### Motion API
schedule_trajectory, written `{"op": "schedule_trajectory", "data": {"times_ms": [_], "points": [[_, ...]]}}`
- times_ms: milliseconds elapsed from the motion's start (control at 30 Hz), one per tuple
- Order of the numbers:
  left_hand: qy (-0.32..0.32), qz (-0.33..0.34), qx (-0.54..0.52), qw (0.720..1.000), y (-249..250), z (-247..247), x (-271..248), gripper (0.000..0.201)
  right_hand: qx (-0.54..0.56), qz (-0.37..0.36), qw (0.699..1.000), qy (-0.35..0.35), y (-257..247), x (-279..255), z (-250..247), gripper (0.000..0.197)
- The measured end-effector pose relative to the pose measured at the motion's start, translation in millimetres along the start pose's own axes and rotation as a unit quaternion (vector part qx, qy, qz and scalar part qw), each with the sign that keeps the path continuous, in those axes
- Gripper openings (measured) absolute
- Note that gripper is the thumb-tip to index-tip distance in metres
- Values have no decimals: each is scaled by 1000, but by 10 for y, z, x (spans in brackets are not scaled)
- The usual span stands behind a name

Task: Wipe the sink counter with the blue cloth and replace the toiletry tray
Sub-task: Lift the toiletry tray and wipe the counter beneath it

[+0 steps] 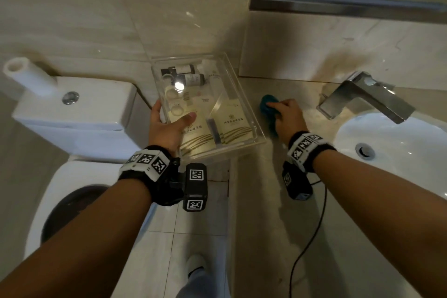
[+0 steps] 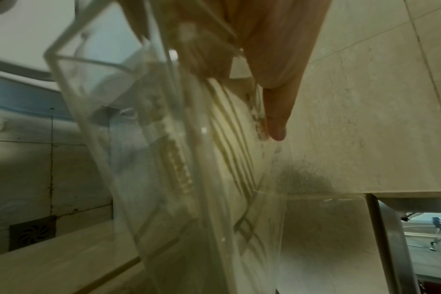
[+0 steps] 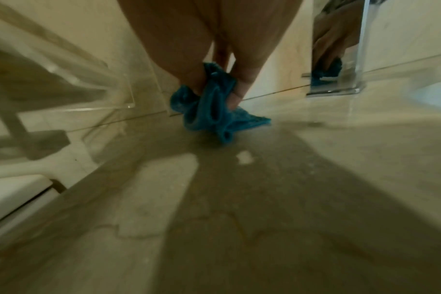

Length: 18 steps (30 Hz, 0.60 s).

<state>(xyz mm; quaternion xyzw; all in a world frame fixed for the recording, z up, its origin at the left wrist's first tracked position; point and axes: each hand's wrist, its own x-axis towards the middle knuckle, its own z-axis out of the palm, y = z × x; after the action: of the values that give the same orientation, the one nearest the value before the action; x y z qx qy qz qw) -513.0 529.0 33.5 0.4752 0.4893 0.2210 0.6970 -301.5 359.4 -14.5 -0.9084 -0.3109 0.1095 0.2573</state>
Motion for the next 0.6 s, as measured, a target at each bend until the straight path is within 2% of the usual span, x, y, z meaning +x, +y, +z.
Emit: {"op": "schedule_trajectory", "data": {"times_ms": [100, 167, 267, 300, 367, 467, 533, 600], "points": [[2, -9, -4, 1000, -26, 26, 35, 87, -32, -79, 991, -99, -90, 166, 124, 38], [5, -12, -20, 1000, -54, 40, 66, 87, -50, -85, 980, -174, -125, 244, 195, 36], [6, -15, -26, 1000, -86, 71, 100, 87, -72, -126, 975, -171, 105, 449, 235, 55], [6, -16, -26, 1000, -93, 79, 105, 86, -54, -105, 981, -154, 169, 534, 225, 58], [8, -17, -32, 999, -110, 91, 115, 86, -47, -9, 993, -112, 205, 606, 103, 57], [5, -10, -28, 1000, -127, 93, 112, 86, -108, 148, 981, -55, 446, 617, -99, 44], [-2, -9, -21, 1000, -141, 99, 96, 87, -114, 195, 973, -36, 559, 474, -191, 45], [-7, -12, -16, 1000, -149, 120, 46, 90, -131, 166, 977, -38, 570, 225, -227, 44]]}}
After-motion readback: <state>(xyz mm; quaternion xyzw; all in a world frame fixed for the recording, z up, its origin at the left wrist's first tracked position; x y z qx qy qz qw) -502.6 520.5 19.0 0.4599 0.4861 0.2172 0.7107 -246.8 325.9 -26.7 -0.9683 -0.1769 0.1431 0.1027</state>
